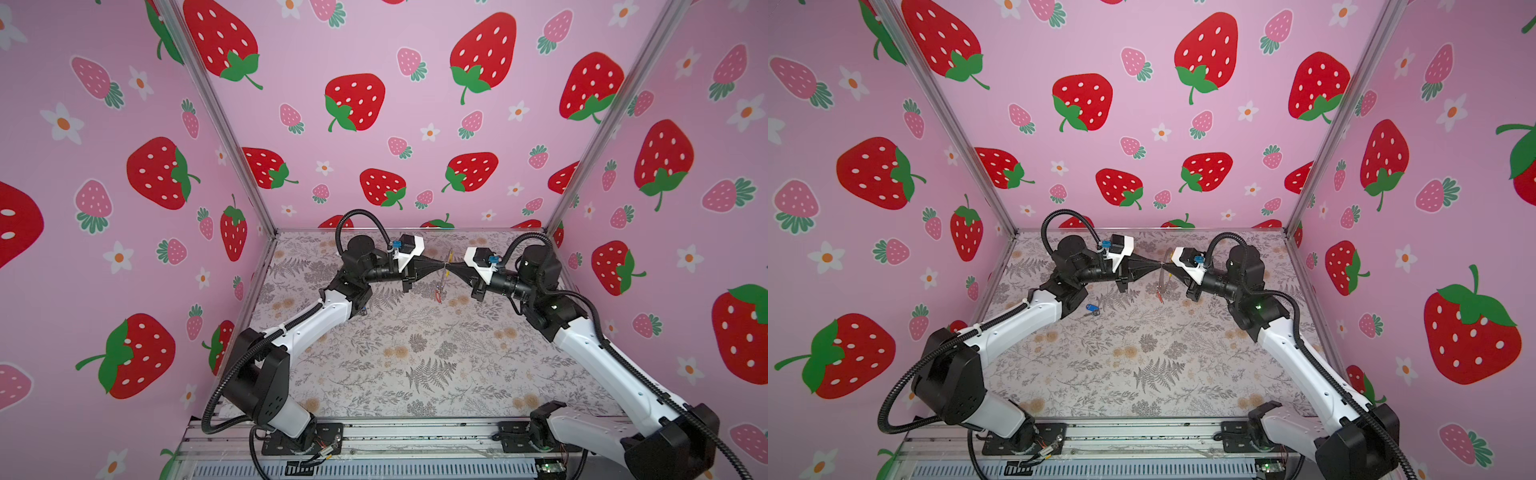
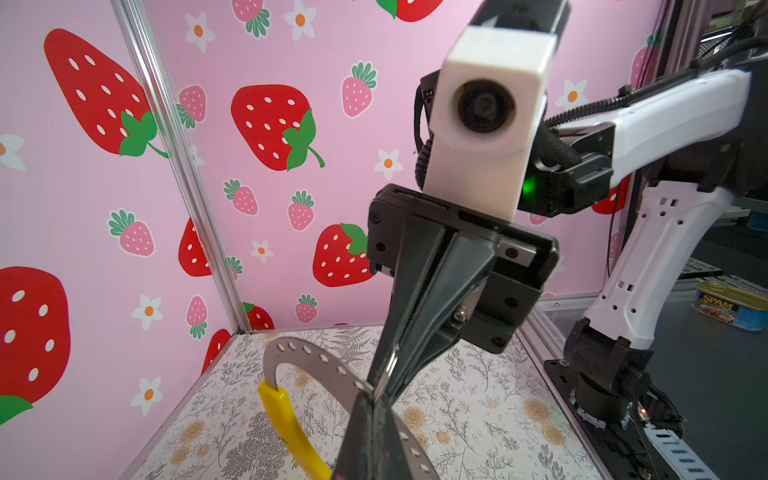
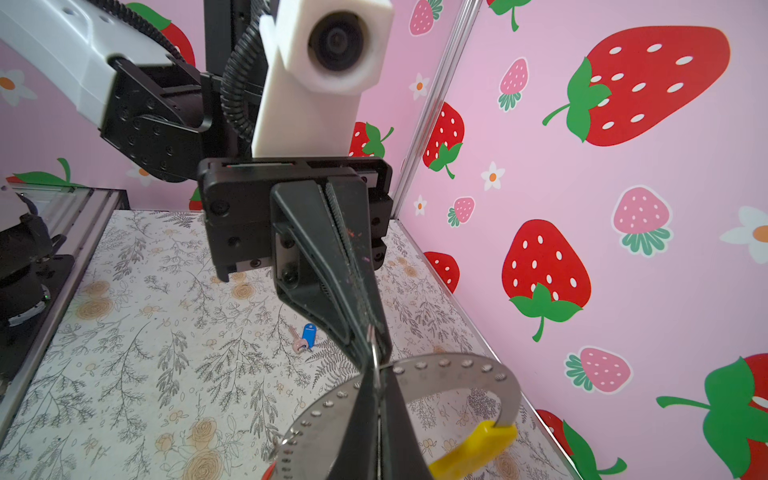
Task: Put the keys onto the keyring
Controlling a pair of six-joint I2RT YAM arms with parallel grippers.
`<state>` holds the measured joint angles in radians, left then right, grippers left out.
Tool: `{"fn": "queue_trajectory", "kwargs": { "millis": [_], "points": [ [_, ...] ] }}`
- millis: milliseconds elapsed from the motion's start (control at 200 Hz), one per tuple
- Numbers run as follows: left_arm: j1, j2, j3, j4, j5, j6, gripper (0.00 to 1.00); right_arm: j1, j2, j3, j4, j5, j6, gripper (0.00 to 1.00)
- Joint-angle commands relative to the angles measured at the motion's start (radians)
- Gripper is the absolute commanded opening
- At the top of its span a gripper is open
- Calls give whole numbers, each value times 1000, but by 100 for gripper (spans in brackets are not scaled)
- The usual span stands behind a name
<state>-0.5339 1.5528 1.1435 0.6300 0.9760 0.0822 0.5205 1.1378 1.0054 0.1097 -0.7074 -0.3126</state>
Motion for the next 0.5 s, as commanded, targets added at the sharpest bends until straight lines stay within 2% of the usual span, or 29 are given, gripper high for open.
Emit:
{"fn": "queue_trajectory", "kwargs": {
  "millis": [0, 55, 125, 345, 495],
  "points": [
    [-1, -31, 38, 7, -23, 20, 20, -2, -1, 32, 3, 13, -27, 4],
    [-1, -41, 27, -3, -56, 38, 31, -2, -6, 29, 0, 48, -40, 4],
    [-2, -58, 11, -24, -121, 69, 37, -2, -16, 18, 5, 101, -61, 3],
    [-18, -103, -17, -104, -297, 168, 39, 28, -40, -22, 44, 241, -137, 1],
    [-45, -110, -4, -184, -354, 239, 38, 81, -53, -57, 78, 343, -215, 1]
  ]
}}
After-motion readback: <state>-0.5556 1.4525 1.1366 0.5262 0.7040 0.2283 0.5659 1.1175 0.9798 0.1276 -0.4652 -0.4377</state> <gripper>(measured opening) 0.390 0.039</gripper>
